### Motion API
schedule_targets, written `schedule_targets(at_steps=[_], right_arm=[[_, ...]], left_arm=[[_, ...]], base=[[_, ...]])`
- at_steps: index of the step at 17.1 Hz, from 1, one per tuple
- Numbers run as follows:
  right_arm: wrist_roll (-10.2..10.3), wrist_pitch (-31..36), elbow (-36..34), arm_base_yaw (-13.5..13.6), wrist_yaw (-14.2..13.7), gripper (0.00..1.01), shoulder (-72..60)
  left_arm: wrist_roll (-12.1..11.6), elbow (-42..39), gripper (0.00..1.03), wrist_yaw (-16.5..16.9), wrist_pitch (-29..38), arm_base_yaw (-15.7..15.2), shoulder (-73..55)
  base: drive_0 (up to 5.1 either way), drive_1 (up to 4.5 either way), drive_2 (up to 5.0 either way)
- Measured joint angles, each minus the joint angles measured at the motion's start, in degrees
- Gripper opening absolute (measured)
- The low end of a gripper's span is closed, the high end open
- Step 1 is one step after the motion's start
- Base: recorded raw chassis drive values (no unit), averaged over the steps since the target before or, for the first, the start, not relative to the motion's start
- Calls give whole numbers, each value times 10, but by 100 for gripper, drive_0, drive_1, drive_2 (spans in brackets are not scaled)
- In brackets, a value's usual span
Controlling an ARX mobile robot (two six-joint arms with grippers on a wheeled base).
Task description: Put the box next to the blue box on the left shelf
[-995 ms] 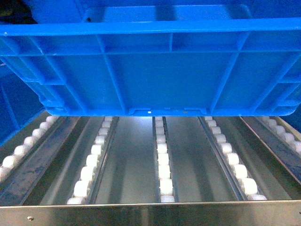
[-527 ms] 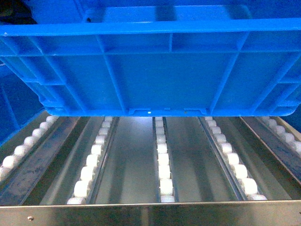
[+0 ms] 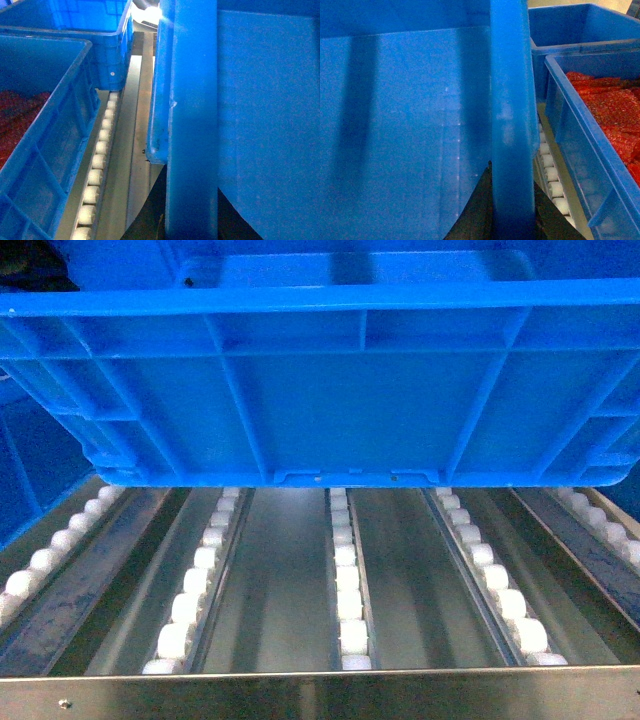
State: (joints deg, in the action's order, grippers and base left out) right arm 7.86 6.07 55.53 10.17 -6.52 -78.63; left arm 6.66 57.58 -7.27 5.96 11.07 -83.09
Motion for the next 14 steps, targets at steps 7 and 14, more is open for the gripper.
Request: schedule_targets(at_steps=[7, 14], right_arm=[[-40, 30, -3, 14, -69, 9, 0], [27, -129, 30, 9, 10, 9, -69]], left_arm=[[-21, -39, 7, -22, 115, 6, -3], [-43, -32, 7, -16, -1, -2, -33]], base=[[0, 0, 0], [0, 0, 0]])
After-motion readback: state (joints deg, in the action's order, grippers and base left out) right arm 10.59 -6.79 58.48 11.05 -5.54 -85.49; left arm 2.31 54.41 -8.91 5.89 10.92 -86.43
